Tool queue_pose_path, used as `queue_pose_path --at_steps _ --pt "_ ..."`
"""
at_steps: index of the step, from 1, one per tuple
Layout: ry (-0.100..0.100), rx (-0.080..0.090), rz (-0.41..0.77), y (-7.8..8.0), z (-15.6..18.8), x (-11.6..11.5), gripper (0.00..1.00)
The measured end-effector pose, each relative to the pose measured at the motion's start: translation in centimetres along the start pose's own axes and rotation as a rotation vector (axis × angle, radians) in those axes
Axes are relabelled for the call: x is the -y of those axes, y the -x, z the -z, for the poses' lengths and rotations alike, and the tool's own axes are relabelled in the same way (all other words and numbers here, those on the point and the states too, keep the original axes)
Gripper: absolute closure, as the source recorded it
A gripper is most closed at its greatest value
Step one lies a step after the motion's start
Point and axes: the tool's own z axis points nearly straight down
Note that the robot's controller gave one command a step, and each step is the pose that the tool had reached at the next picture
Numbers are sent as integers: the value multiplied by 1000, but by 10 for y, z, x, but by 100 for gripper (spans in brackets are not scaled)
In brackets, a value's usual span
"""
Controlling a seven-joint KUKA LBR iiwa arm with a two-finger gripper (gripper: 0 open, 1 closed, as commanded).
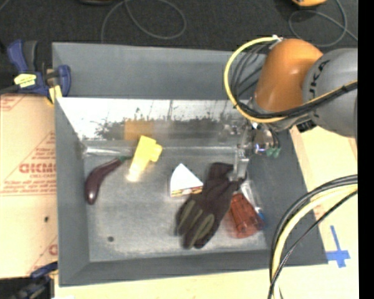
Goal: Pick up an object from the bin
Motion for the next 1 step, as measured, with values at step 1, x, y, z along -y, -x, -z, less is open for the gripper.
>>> queue_pose_path --at_steps 1 --pt "-1 7 1 1 5 0 0"
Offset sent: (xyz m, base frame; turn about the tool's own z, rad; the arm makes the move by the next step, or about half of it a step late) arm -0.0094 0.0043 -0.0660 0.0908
